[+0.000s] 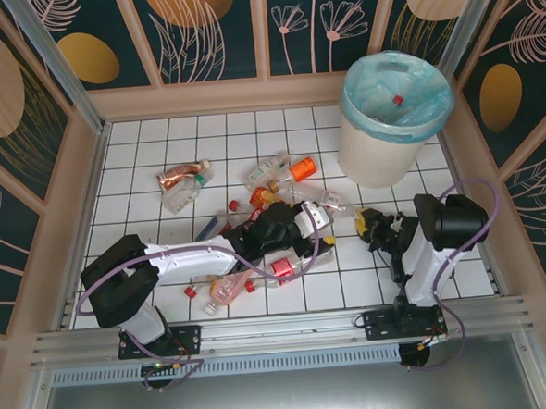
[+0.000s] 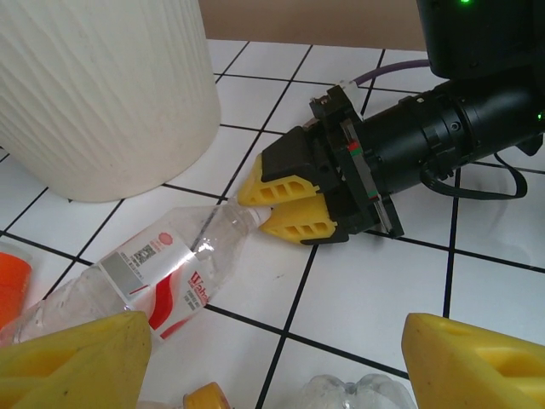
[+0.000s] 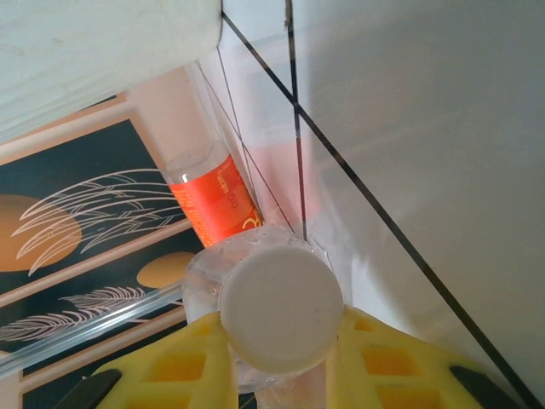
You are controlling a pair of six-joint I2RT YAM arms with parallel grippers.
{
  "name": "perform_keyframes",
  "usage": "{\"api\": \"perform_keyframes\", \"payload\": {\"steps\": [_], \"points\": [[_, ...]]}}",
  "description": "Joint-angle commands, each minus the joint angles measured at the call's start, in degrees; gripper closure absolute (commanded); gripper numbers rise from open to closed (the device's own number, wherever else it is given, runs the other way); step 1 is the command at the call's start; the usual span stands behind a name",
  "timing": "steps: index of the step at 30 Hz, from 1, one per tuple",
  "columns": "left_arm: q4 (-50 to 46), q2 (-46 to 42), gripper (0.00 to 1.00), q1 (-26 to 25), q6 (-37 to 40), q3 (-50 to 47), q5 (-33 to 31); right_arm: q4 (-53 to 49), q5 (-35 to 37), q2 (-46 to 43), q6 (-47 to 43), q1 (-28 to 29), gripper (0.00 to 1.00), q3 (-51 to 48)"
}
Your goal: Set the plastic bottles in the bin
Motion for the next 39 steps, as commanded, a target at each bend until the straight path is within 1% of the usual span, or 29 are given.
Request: {"api": "perform_keyframes", "payload": {"steps": [1, 4, 7, 25, 27, 36, 39], "points": [[-0.57, 0.20, 0.22, -0.35, -0.65, 1.05, -0.55, 6.20, -0.27, 3.56, 2.34, 0.45, 0.78, -9.57], [-0.72, -0.09, 0.22, -0.34, -0.49, 0.83, -1.00, 5.61, 1.28, 0.68, 1.48, 0.20, 0.79, -10.60], [-0.57, -0.29, 0.22, -0.33, -0.48, 0.62, -1.20, 5.01, 1.23, -1.31, 1.93, 0.19, 0.80, -10.36], [-0.37, -1.29, 0.22, -0.29, -0.47, 0.48, -1.34, 4.46, 1.35, -2.97, 1.04, 0.56, 0.81, -11.39], [-0.36, -1.64, 0.22, -0.34, -0.47, 0.49, -1.43, 3.87, 1.45, -3.62, 0.55, 0.64, 0.83, -11.39], [-0.69, -2.28, 0.22, -0.34, -0.58, 0.59, -1.61, -3.85, 2.04, -9.20, -1.54, 0.63, 0.83, -11.39], [-0.71, -2.18, 0.22, -0.35, -0.52, 0.74, -1.56, -7.64, 2.09, -11.39, -2.35, 0.58, 0.78, -11.21]]}}
